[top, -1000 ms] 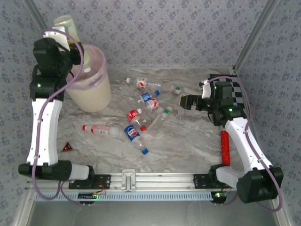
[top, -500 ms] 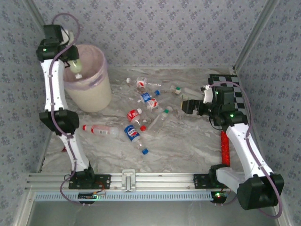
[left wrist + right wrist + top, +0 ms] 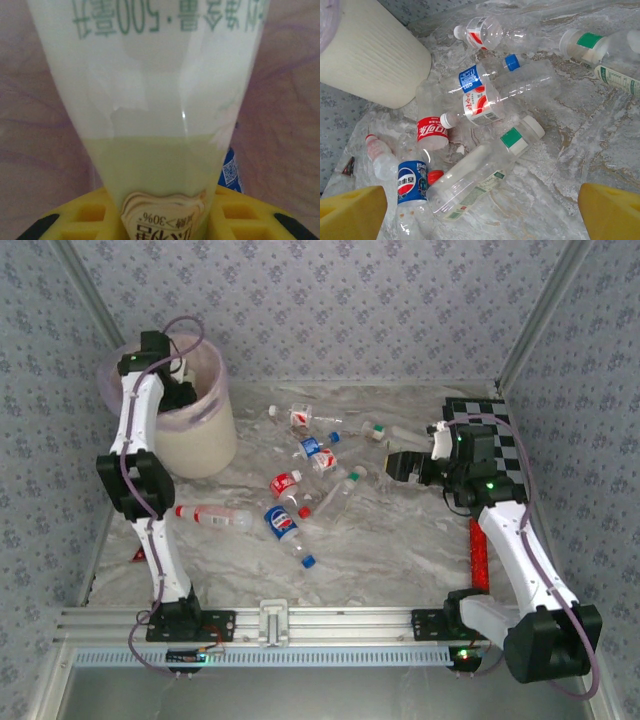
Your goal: Put the plastic bottles in the bin
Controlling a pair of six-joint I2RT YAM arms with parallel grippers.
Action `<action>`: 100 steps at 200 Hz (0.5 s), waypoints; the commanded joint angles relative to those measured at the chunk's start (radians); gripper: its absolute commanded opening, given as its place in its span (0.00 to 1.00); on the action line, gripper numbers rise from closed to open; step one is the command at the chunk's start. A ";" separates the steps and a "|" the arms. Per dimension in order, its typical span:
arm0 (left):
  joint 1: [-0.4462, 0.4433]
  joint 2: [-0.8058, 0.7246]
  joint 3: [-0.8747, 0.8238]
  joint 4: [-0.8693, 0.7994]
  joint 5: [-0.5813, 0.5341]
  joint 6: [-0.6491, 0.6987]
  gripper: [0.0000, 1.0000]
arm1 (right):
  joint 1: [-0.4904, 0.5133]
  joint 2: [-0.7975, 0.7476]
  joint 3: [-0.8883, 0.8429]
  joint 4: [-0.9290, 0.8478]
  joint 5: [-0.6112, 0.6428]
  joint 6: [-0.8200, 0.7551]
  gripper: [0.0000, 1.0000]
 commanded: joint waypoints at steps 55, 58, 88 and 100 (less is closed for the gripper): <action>-0.012 -0.050 -0.006 0.040 0.055 0.026 0.70 | -0.009 -0.027 -0.025 0.001 0.098 0.031 1.00; -0.014 -0.054 -0.002 0.038 0.053 0.028 0.73 | -0.010 -0.027 -0.027 0.003 0.106 0.034 1.00; -0.027 -0.099 0.036 0.015 0.023 0.050 0.95 | -0.020 -0.026 -0.037 0.016 0.194 0.100 1.00; -0.035 -0.127 0.041 0.015 0.002 0.062 0.99 | -0.023 -0.020 -0.032 0.013 0.241 0.159 1.00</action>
